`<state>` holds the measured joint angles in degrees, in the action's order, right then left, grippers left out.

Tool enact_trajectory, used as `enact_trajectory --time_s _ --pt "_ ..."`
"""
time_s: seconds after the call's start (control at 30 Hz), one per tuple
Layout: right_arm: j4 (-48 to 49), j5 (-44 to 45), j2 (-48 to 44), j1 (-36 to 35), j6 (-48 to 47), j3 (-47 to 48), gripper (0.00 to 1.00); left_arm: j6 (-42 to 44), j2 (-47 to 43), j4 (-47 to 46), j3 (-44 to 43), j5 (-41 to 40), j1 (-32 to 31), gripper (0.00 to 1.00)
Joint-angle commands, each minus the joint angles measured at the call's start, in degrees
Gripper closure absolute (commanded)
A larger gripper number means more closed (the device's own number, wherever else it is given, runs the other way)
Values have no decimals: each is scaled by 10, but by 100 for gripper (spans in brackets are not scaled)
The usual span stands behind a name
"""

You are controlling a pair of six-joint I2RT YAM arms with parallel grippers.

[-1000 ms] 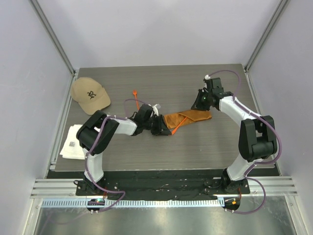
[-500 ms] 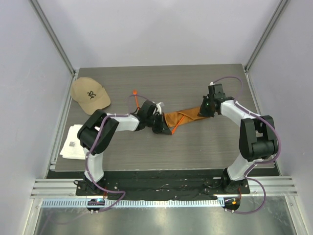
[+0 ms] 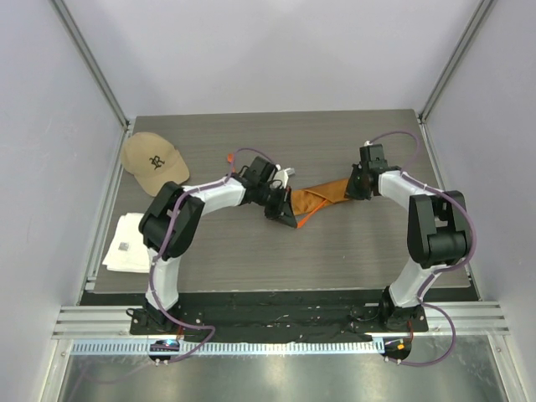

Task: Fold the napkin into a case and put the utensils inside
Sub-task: Insert the knife into the folded napkin.

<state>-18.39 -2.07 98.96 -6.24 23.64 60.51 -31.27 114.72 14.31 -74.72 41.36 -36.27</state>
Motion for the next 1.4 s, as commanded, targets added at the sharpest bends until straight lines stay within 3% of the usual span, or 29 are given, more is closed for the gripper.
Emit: enact_trajectory --time_s 0.0,0.2,0.37,0.67,0.93,1.37 --pt "42 -4 11 4 -11 24 99 87 7 96 -39 48 22 100" --pt "54 -5 24 7 -10 27 99 156 35 155 -122 76 52 100" --pt "54 -2 28 9 -9 28 99 232 102 301 -252 101 53 100" --pt "55 -6 41 11 -13 44 99 339 187 423 -349 106 58 100" --pt "57 -10 64 12 -24 50 99 394 236 485 -467 94 65 100" --pt "64 -20 70 11 -26 49 99 402 306 510 -592 59 67 100"
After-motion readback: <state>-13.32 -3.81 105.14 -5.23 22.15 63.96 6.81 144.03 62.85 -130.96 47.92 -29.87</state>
